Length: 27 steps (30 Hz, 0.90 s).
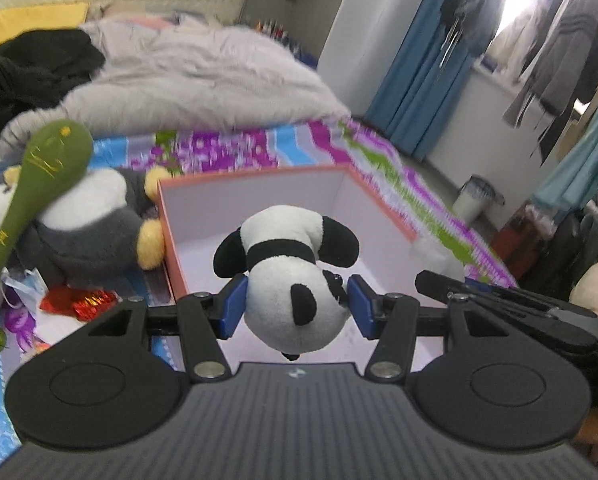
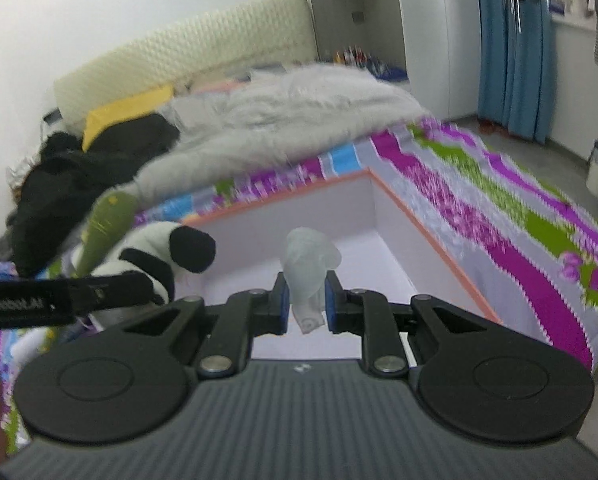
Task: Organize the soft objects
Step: 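Carry the panda plush and clear cup into the pink box and open both grippers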
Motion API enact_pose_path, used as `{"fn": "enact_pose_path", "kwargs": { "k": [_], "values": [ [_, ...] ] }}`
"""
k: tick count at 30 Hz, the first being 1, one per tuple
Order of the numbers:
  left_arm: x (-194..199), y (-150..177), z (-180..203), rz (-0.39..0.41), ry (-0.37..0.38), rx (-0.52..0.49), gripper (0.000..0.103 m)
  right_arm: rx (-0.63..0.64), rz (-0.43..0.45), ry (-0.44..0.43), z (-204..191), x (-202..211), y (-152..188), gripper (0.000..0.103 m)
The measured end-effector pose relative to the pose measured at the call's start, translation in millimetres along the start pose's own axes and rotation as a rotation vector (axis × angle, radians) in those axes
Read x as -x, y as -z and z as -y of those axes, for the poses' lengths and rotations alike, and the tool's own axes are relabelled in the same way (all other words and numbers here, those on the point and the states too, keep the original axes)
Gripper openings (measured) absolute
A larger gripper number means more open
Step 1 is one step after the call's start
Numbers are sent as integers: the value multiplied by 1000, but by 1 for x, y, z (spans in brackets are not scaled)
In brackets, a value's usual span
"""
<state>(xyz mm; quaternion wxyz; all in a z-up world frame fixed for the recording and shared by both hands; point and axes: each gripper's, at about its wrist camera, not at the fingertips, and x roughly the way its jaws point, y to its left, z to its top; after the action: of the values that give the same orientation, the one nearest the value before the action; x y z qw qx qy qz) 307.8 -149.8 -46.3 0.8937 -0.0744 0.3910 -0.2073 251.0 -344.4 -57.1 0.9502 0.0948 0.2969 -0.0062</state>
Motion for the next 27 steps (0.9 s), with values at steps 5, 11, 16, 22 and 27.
{"fn": "enact_pose_path", "kwargs": {
  "k": [5, 11, 16, 22, 27],
  "values": [
    [-39, -6, -3, -78, -15, 9, 60, -13, -80, 18, 16, -30, 15, 21],
    [-68, -8, -2, -131, -34, -14, 60, -25, -167, 22, 29, -60, 32, 24],
    [-70, -5, 2, -139, -51, -45, 61, -36, -197, 27, 33, -72, 41, 27],
    [-64, -6, -6, -121, -62, -29, 70, -55, -194, 50, 34, -75, 42, 49],
    [-40, -8, -10, -75, -51, -19, 69, -44, -175, 40, 31, -67, 35, 49]
  ]
}}
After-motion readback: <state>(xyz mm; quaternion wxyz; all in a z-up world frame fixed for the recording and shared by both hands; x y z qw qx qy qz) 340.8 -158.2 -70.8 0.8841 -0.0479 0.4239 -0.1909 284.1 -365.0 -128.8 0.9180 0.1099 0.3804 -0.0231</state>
